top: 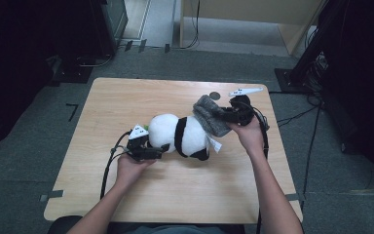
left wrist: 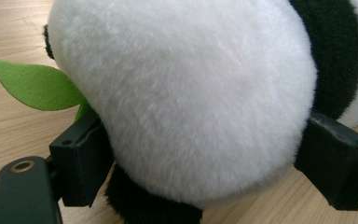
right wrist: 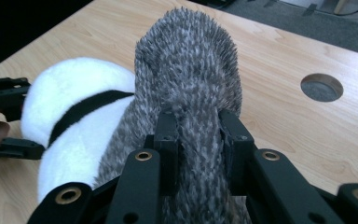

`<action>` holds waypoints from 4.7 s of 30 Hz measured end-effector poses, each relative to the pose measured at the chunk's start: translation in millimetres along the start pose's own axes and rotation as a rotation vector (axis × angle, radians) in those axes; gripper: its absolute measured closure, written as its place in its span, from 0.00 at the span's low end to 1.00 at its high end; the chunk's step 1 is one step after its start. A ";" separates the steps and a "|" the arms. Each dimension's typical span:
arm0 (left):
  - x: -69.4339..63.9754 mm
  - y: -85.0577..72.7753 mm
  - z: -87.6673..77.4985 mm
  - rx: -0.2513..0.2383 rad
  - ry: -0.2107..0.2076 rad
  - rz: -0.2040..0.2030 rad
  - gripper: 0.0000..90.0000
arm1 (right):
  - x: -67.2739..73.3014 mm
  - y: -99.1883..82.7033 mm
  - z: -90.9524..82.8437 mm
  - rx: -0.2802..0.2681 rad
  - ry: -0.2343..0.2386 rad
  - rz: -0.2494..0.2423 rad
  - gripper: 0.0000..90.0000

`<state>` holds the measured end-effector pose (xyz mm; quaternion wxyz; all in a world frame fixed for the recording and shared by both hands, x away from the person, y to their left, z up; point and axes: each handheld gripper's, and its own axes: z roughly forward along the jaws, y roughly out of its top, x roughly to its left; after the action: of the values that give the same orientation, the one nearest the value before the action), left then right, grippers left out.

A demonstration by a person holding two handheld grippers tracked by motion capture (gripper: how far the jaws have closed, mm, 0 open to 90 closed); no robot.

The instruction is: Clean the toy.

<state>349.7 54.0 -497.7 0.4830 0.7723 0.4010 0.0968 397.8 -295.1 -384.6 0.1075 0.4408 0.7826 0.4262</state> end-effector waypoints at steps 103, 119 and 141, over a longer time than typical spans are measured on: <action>-0.1 0.4 -0.4 0.000 -0.005 0.002 0.17 | 4.4 1.0 9.8 0.054 0.006 0.010 0.79; -0.5 0.6 -0.7 -0.002 -0.003 0.003 0.18 | 25.8 8.3 -5.5 -0.025 0.129 0.004 0.82; -1.0 1.9 -1.3 0.002 0.001 0.010 0.18 | 112.9 53.2 56.8 -0.011 0.291 -0.124 0.82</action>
<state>349.4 53.7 -495.2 0.4814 0.7747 0.3978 0.0992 394.1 -161.1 -355.6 0.0215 0.3246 0.8134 0.4823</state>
